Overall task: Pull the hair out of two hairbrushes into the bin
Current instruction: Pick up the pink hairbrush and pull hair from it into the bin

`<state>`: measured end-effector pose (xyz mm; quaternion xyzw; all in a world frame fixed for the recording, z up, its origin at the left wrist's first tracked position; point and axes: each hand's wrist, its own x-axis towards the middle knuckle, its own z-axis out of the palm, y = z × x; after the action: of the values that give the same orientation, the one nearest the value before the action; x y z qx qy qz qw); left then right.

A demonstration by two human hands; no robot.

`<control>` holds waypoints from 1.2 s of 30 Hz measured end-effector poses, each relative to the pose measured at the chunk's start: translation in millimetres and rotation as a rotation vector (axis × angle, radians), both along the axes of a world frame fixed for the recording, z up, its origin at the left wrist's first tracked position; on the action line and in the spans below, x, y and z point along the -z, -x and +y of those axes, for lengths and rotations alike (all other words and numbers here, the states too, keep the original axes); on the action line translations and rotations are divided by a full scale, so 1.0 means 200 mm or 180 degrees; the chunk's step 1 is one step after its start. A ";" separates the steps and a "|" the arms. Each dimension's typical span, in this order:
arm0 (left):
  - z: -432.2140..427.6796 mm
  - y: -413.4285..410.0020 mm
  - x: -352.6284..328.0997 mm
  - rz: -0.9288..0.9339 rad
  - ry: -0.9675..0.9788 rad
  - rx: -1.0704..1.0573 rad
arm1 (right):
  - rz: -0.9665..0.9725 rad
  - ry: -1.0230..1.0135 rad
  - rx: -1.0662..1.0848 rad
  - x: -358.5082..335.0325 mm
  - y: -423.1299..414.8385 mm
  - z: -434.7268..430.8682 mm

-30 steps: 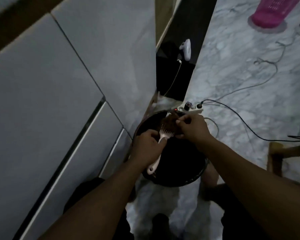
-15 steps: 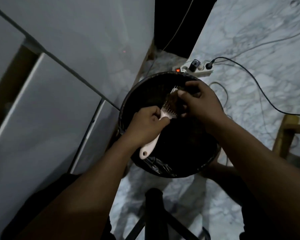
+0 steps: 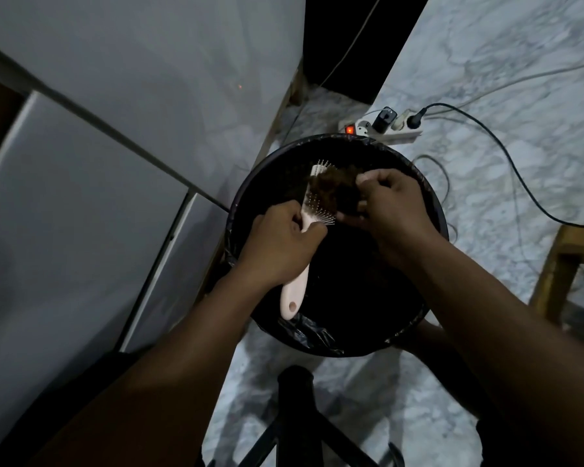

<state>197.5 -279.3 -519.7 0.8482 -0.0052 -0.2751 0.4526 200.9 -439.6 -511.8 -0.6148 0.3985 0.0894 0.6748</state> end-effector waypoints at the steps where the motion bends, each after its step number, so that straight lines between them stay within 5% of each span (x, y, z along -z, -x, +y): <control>1: 0.00 0.01 0.00 -0.0018 0.0007 0.0054 | -0.0077 0.0025 -0.0145 0.00 0.01 -0.01; 4: -0.03 0.03 -0.02 -0.0083 -0.0023 0.0260 | -0.0405 0.1020 -0.0923 0.02 0.03 -0.03; 7: -0.03 0.04 -0.02 -0.0147 -0.0030 0.0266 | -0.0485 0.1546 -0.0931 0.04 0.04 -0.05; 14: -0.02 0.00 -0.02 -0.0314 0.0069 0.0055 | 0.0000 -0.0580 0.0158 -0.03 0.00 -0.03; 20: -0.04 0.02 -0.02 -0.0291 0.0076 0.0173 | -0.0548 0.1046 -0.0899 0.02 0.03 -0.04; 24: -0.03 0.00 -0.02 -0.0387 0.0120 0.0030 | -0.0185 0.0205 -0.0097 -0.01 0.01 -0.04; 27: -0.03 0.00 -0.02 -0.0358 0.0120 -0.0011 | -0.0175 -0.0314 -0.0138 -0.03 0.00 -0.03; 32: -0.03 0.02 -0.02 -0.0350 0.0089 0.0103 | -0.0816 0.1085 -0.1346 -0.02 0.04 -0.02; 36: -0.04 0.01 -0.02 -0.0401 0.0141 0.0101 | -0.0526 0.0661 -0.0568 -0.01 0.02 -0.04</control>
<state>195.7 -286.7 -515.8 0.8534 -0.0533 -0.2281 0.4656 196.7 -447.9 -508.8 -0.7194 0.2925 0.0564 0.6275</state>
